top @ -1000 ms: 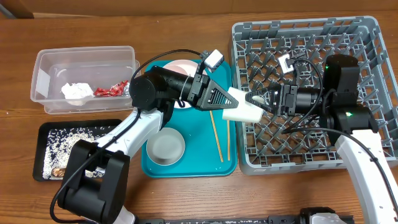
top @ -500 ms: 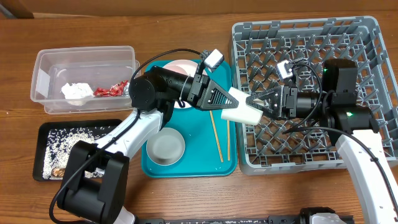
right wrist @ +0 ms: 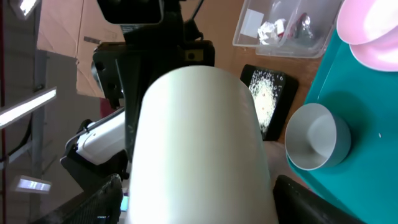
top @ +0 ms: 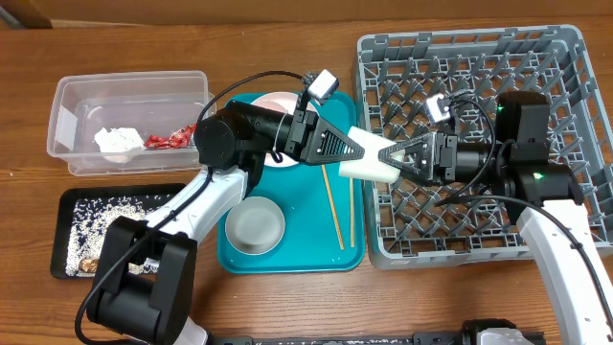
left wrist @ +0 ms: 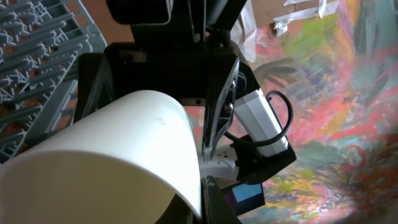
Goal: Sort waste into correct bins and load items into the dishwasher
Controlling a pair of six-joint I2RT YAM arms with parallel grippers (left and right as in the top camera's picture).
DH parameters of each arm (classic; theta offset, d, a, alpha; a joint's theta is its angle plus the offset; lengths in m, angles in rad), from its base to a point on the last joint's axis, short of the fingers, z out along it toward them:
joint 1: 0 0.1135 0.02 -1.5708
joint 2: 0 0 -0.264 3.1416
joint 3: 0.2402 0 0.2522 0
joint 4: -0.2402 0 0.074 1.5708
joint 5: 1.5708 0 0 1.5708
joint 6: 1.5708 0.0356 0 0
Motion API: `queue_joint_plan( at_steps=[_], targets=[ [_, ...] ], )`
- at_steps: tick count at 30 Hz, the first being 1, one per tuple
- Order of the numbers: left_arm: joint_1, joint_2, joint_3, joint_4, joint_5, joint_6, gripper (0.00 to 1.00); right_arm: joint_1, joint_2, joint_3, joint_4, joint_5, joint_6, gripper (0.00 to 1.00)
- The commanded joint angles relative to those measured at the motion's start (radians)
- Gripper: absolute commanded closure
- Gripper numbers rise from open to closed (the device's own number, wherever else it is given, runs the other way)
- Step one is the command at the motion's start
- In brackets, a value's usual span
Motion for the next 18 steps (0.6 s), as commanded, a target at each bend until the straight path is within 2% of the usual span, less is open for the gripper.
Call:
queue_joint_plan(
  at_steps=[1,9,11,13,18],
  targets=[
    [0.005,-0.017,0.011,0.009,-0.023,0.045,0.96,0.003,-0.011,0.016,-0.008,0.008,0.001,0.21],
    [0.004,-0.017,0.011,0.009,-0.003,0.044,0.96,0.003,-0.011,0.016,0.016,0.009,0.002,0.22],
    [0.004,-0.017,0.011,0.008,0.002,0.044,0.96,0.003,-0.011,0.016,0.031,0.009,0.002,0.25],
    [0.004,-0.017,0.011,0.008,0.002,0.044,0.96,0.003,-0.011,0.016,0.042,0.009,0.002,0.33],
    [0.004,-0.017,0.011,0.009,0.000,0.045,0.96,0.003,-0.011,0.016,0.041,0.008,0.002,0.34]
  ],
)
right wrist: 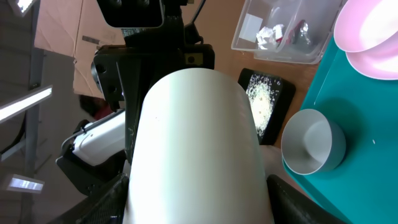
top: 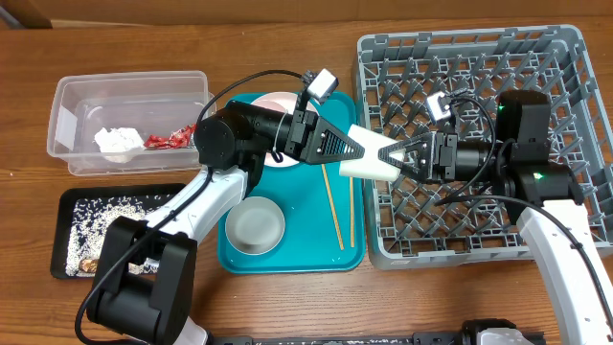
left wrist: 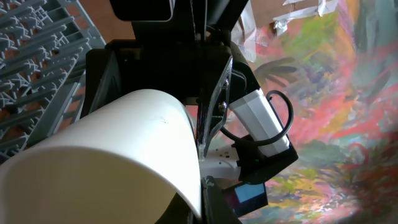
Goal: Sort waste into correct bins and load items into the dishwasher
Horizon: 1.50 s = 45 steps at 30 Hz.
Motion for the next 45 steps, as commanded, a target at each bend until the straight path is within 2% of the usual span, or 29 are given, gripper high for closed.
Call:
queue_joint_plan(
  at_steps=[1,8,12,15,19,25,28,38,45],
  targets=[
    [0.004,-0.017,0.011,0.009,0.002,0.027,0.96,0.003,-0.011,0.016,0.005,-0.002,0.001,0.34],
    [0.004,-0.017,0.011,0.009,0.003,0.033,0.92,0.003,-0.011,0.016,0.005,0.019,0.000,0.41],
    [0.004,-0.017,0.011,0.009,0.003,0.039,0.92,0.003,-0.011,0.016,0.005,0.041,0.001,0.41],
    [0.004,-0.017,0.011,0.009,0.005,0.043,0.89,0.003,-0.011,0.016,0.004,0.040,0.001,0.41],
    [0.004,-0.017,0.011,0.009,0.005,0.043,0.76,0.003,-0.011,0.016,-0.004,0.041,0.001,0.43],
    [0.015,-0.017,0.011,0.053,0.006,0.041,0.41,0.003,-0.011,0.016,-0.014,0.069,0.000,0.47],
    [0.027,-0.017,0.011,0.058,0.008,0.042,0.35,0.003,-0.011,0.016,-0.013,0.071,0.000,0.48],
    [0.093,-0.017,0.011,0.057,0.018,0.046,0.31,0.003,-0.012,0.029,-0.006,0.070,0.005,0.49],
    [0.134,-0.017,0.011,0.057,0.027,0.046,0.31,0.003,-0.012,0.134,-0.010,0.130,0.035,0.48]
  ],
)
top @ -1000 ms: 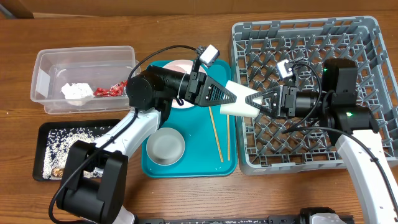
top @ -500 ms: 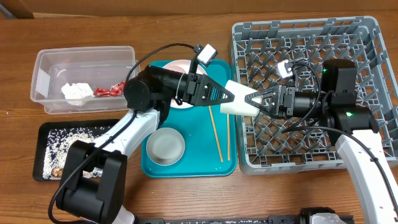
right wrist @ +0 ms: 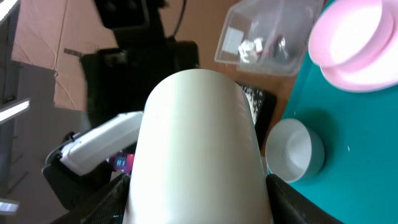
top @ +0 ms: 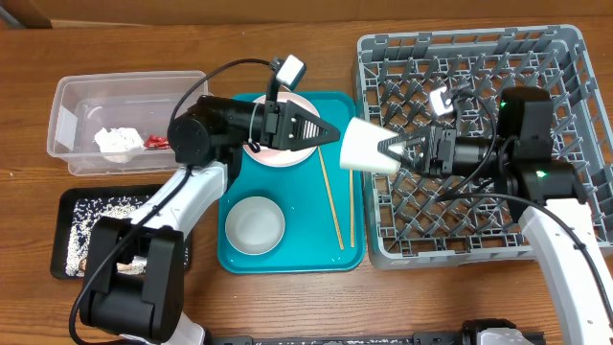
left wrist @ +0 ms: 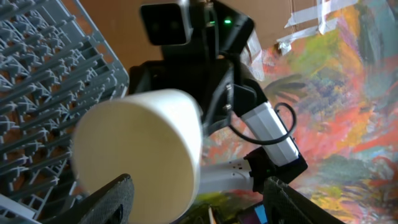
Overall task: Sort waste into correct bins and load items into the dishwasher
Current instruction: 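Release the cup from the left gripper as the right gripper pulls it away, then carry the cup with the right gripper and place it upside down in the rack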
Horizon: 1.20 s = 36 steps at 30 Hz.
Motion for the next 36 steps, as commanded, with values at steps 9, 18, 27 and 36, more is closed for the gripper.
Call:
queue_joint_plan(
  at_steps=[9,18,27,36],
  targets=[
    [0.012,-0.017,0.011,-0.001,0.018,0.019,0.31,0.003,-0.012,0.204,-0.145,0.486,-0.006,0.49],
    [0.011,-0.017,0.011,-0.003,0.023,0.047,0.29,0.005,-0.008,0.294,-0.360,1.031,-0.133,0.44],
    [0.011,-0.017,0.011,-0.003,0.029,0.061,0.04,0.005,0.077,0.294,-0.415,1.101,-0.208,0.47],
    [0.010,-0.017,0.011,-0.003,0.039,0.098,0.00,0.005,0.235,0.294,-0.308,1.116,-0.270,0.48]
  ],
)
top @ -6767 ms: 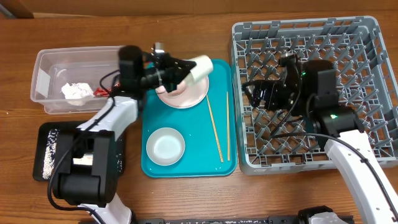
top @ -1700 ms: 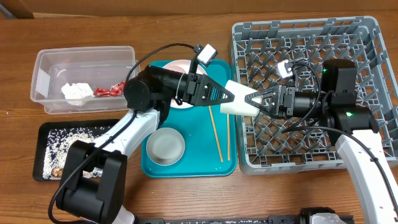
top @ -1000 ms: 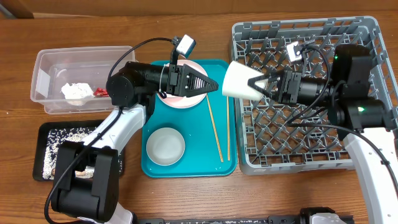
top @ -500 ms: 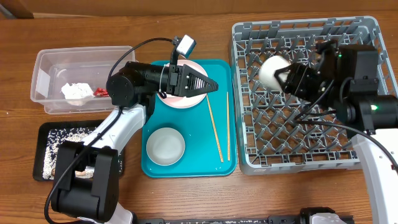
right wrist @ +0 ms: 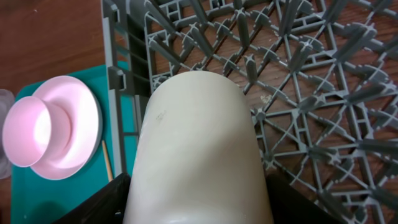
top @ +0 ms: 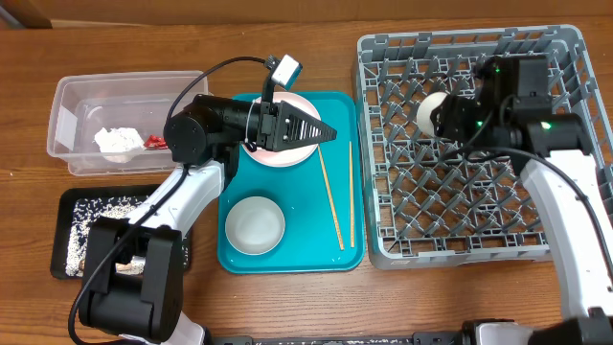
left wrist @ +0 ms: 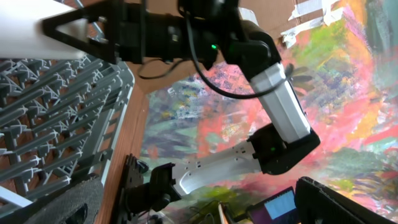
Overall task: Sort waste into correct bins and load items into the dishwasher
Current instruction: 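Carry the cup with the right gripper and place it upside down in the rack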
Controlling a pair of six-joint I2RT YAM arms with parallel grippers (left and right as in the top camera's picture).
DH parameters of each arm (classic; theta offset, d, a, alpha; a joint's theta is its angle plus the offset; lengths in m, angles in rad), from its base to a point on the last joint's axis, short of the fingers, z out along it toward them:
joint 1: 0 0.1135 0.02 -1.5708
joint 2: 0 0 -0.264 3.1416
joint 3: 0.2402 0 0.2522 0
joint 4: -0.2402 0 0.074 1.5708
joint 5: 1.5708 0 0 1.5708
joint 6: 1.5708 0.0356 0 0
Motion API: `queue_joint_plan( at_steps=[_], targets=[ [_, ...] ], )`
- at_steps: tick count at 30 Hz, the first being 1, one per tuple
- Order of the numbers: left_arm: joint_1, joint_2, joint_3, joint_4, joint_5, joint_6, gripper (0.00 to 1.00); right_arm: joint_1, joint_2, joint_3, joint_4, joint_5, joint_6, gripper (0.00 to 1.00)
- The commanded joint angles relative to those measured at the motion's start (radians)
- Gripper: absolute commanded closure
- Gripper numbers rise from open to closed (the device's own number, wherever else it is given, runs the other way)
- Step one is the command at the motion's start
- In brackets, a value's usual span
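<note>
A cream cup point(right wrist: 199, 143) is in my right gripper point(right wrist: 196, 208), which is shut on it with a finger on either side. It hangs over the upper left part of the grey dish rack point(top: 565, 57); overhead the cup point(top: 431, 113) shows just left of the right gripper point(top: 443, 120). My left gripper point(top: 330, 132) is open and empty above the pink bowl on its plate point(top: 284, 154), on the teal tray point(top: 287, 261). From the left wrist, only its fingers point(left wrist: 56, 205) at the lower corners show.
The teal tray also holds a white bowl point(top: 254, 225) and two chopsticks point(top: 330, 201). A clear bin point(top: 67, 115) with tissue and a red wrapper stands at the far left. A black tray point(top: 72, 206) with crumbs lies in front of it.
My right gripper has carried the cup from the rack's left edge to over the rack's upper left cells, and the cup has turned. The left gripper stays open over the pink bowl.
At first both grippers were round the cup, between the tray and the rack. By 1.2 s ago the left gripper had let go and stood back over the pink bowl, leaving the cup in the right gripper. Now the cup hangs over the rack.
</note>
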Motion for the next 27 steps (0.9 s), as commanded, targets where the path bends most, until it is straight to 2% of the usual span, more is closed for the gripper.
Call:
queue_joint_plan(
  at_steps=[1,27],
  targets=[
    [0.002,-0.017,0.011,0.006,0.016,0.041,0.00,0.004,0.029,0.027,0.035,0.018,-0.041,0.48],
    [0.002,-0.017,0.011,0.006,0.032,0.042,0.00,0.037,0.171,-0.004,0.044,0.059,-0.075,0.49]
  ],
)
